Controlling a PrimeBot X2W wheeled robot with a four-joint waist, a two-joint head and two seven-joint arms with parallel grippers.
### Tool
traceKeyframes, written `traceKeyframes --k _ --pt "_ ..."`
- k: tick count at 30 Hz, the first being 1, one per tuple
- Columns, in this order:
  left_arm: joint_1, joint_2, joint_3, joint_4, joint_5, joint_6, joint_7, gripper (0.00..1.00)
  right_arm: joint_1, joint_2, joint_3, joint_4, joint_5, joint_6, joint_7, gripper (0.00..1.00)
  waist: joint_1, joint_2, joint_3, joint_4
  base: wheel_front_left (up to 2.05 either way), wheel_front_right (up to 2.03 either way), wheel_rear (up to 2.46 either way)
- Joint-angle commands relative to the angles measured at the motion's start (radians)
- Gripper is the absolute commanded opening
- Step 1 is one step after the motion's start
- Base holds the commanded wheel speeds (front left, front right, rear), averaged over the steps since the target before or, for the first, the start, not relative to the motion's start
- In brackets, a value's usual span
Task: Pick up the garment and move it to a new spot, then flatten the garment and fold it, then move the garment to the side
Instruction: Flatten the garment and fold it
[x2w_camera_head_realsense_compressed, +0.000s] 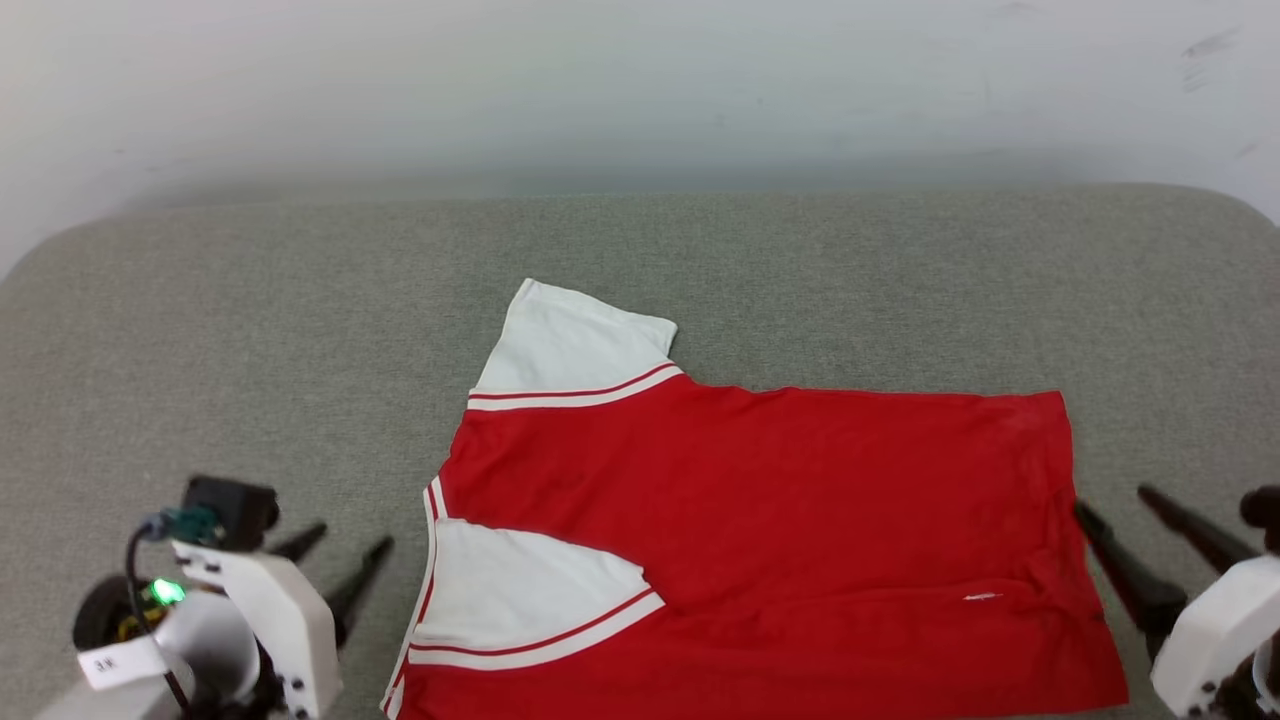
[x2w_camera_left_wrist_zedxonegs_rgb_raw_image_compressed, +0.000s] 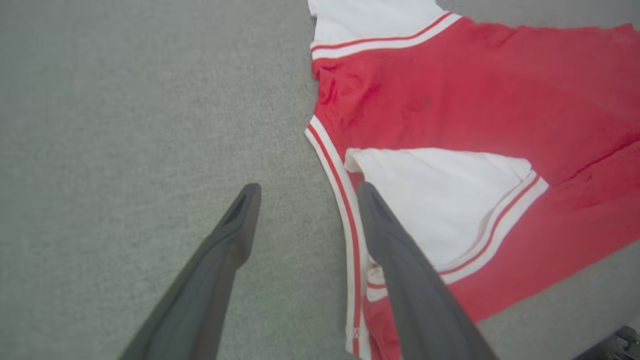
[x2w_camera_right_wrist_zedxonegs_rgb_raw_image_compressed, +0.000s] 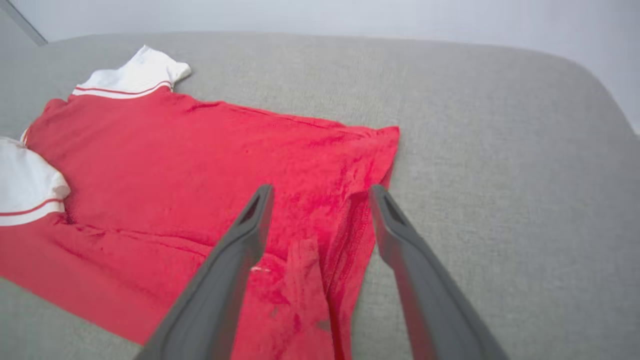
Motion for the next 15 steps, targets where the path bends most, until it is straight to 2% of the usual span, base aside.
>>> traceKeyframes --k 1,6,10,15 --pt "-0.036 0.008 0.017 -0.003 0.026 0.011 -0.025 1.00 -0.019 0.036 -0.034 -0.024 -0.040 -0.001 -0.040 1.00 0.0000 0.0000 0.000 -0.005 0.00 0.00 0.00" --pt "-0.152 -0.009 0.045 0.014 0.092 0.020 -0.075 1.00 -0.030 0.142 -0.118 -0.103 -0.167 -0.001 -0.142 1.00 0.0000 0.0000 0.015 -0.024 0.00 0.00 0.00" --pt "-0.268 -0.028 0.050 0.054 0.117 -0.007 -0.060 1.00 -0.037 0.208 -0.151 -0.161 -0.256 -0.001 -0.196 1.00 0.0000 0.0000 0.043 -0.050 0.00 0.00 0.00" --pt "-0.432 -0.062 0.041 0.126 0.111 -0.058 0.032 1.00 -0.051 0.273 -0.168 -0.219 -0.330 -0.001 -0.248 1.00 0.0000 0.0000 0.112 -0.091 0.00 0.00 0.00"
